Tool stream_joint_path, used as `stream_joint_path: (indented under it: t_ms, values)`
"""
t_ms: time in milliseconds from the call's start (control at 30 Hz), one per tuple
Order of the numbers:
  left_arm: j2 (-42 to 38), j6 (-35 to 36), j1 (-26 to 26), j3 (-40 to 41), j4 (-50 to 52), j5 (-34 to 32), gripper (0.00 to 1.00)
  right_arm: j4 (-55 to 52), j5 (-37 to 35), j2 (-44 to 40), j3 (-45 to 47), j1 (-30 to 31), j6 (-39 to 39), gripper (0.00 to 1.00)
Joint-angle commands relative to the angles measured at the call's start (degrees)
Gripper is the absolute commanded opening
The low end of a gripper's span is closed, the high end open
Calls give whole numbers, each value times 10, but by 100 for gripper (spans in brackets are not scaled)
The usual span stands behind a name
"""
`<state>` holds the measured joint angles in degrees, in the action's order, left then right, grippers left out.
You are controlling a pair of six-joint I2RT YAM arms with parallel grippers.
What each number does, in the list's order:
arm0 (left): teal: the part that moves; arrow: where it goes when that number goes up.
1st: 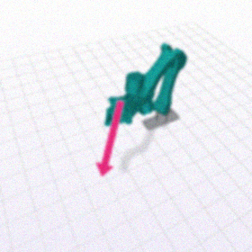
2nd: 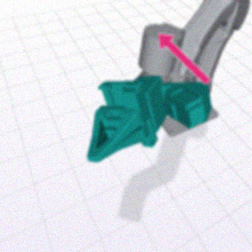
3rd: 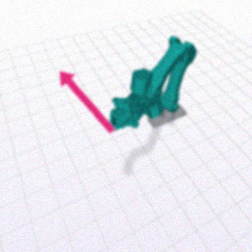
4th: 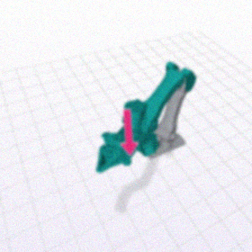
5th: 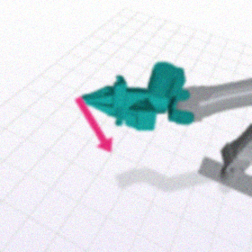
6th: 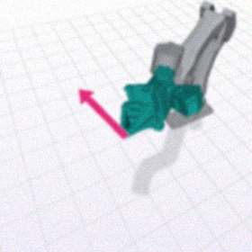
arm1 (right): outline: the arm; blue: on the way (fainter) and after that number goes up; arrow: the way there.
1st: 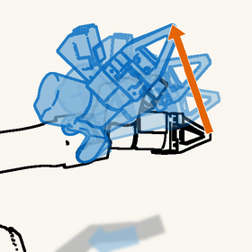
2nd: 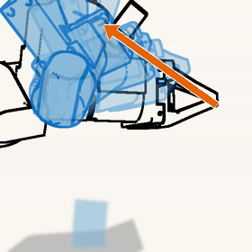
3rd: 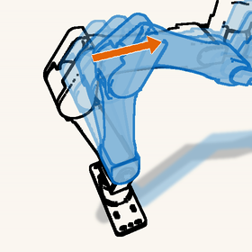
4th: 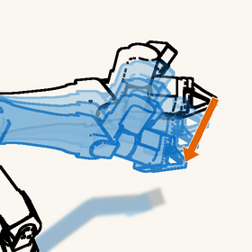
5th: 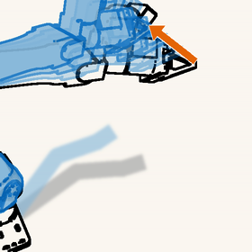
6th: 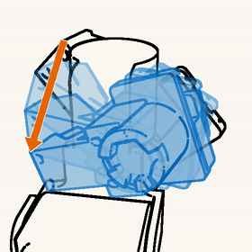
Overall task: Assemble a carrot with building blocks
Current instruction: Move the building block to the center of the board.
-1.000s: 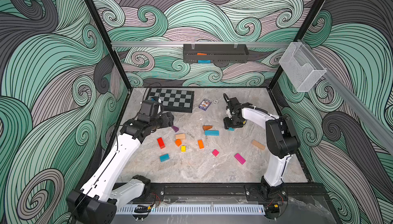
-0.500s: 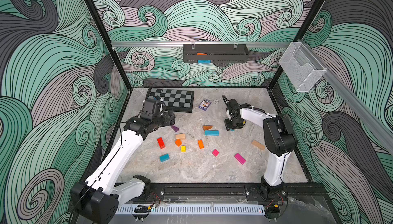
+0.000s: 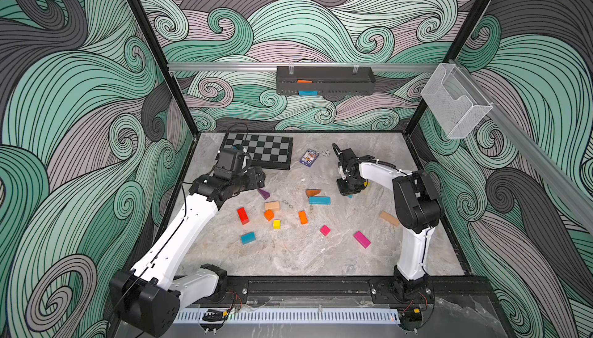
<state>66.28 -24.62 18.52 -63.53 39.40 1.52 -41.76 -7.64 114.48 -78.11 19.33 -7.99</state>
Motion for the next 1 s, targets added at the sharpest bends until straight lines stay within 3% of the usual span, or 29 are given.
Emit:
stream_joint_path:
  t_ms: [0, 467, 633, 700, 967]
  values:
    - [1, 5, 5, -11, -2, -5, 81, -1, -3, 16, -18, 4, 5, 29]
    - [-7, -15, 5, -6, 1, -14, 81, 20, 24, 54, -77, 10, 143, 29]
    - [-9, -18, 5, -4, 2, -13, 82, 20, 17, 58, -76, 9, 155, 40]
    - [-9, -21, 5, -2, 2, -13, 83, 19, 20, 57, -75, 9, 154, 55]
    - [-13, -26, 5, -2, 1, -13, 86, 20, 28, 14, -80, 6, 117, 70]
